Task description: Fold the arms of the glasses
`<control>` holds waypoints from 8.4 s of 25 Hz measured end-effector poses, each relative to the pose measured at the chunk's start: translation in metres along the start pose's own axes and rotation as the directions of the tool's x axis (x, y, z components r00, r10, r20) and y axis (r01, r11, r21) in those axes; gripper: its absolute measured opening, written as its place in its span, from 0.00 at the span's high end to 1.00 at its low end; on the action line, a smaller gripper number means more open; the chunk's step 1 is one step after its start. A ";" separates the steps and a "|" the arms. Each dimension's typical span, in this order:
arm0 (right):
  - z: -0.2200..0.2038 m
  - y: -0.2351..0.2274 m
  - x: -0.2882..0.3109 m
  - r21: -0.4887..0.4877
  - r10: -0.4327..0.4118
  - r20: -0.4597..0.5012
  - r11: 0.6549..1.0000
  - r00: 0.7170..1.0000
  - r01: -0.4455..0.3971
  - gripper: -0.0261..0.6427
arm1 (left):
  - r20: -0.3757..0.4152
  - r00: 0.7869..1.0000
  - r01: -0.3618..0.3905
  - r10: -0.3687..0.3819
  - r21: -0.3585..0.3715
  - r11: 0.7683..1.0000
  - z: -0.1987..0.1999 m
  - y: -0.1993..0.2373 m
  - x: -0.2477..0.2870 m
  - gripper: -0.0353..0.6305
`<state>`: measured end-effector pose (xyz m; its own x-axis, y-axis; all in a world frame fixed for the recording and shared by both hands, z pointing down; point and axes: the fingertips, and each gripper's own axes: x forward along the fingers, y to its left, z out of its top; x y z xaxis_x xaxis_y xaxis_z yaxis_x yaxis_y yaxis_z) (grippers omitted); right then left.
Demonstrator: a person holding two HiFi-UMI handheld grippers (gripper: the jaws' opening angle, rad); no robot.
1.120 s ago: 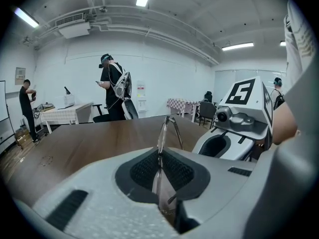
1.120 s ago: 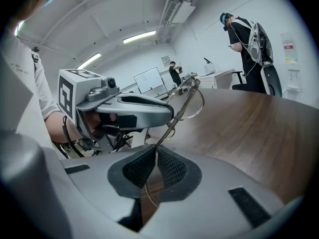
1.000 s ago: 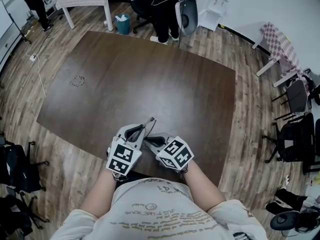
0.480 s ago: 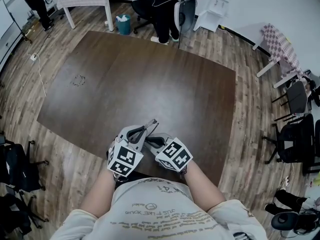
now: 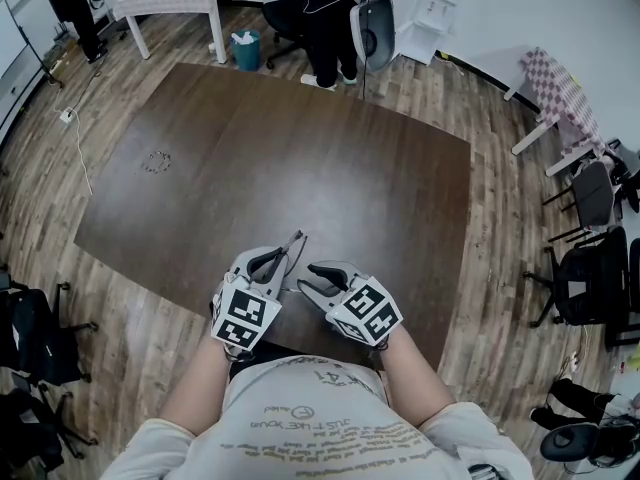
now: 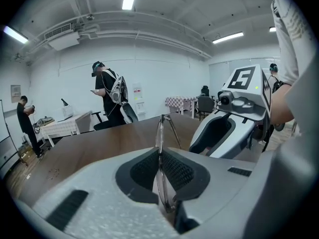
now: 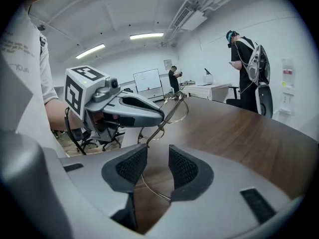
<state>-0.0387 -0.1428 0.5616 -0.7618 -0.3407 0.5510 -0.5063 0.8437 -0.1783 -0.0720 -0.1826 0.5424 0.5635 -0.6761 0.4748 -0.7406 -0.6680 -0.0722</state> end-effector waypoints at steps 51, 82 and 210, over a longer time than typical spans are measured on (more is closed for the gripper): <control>0.007 -0.007 -0.021 0.281 -0.047 0.214 0.960 0.976 -0.016 0.86 | 0.060 0.998 -0.026 0.033 -0.111 0.993 0.011 0.006 -0.008 0.90; 0.026 -0.016 -0.030 0.276 -0.069 0.272 0.961 0.960 -0.009 0.90 | 0.042 0.996 0.086 -0.084 -0.071 0.994 0.019 -0.030 0.009 0.90; 0.131 -0.056 -0.087 0.365 -0.423 0.494 0.894 0.760 0.260 0.94 | 0.075 0.977 -0.187 0.202 -0.168 0.968 0.098 0.021 -0.022 0.92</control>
<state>0.0030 -0.2150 0.4170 -0.5644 -0.8204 0.0911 -0.7983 0.5144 -0.3133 -0.0643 -0.2126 0.4447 0.4284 -0.8182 0.3834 -0.8836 -0.4681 -0.0117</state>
